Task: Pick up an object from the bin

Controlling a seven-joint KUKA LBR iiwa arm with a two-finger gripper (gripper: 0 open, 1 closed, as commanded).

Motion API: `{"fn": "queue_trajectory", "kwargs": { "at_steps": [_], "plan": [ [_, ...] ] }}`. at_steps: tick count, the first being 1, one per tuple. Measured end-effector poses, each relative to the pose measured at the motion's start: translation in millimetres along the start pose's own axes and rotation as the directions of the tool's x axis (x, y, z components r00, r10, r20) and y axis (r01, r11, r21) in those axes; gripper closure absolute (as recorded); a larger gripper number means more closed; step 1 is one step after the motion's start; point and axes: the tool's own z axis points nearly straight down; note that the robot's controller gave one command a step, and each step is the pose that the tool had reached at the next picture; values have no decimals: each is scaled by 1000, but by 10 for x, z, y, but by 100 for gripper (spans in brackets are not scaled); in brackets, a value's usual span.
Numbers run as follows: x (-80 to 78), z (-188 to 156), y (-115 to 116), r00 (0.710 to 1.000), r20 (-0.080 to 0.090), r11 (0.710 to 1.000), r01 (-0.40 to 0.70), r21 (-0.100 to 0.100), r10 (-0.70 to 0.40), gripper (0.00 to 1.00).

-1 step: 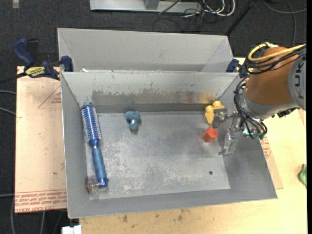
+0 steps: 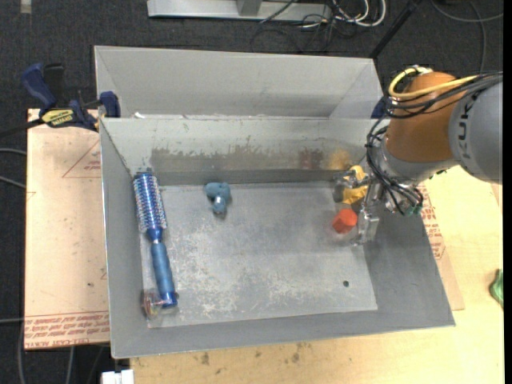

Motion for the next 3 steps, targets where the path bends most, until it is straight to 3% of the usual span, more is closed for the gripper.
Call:
{"fn": "queue_trajectory", "kwargs": {
  "at_steps": [1,2,3],
  "plan": [
    [88,34,-193,966,2,966,260,-1,-260,0],
    [87,33,-195,965,1,965,262,0,-262,100],
    [85,33,-191,965,2,965,262,0,-262,0]
  ]
}}
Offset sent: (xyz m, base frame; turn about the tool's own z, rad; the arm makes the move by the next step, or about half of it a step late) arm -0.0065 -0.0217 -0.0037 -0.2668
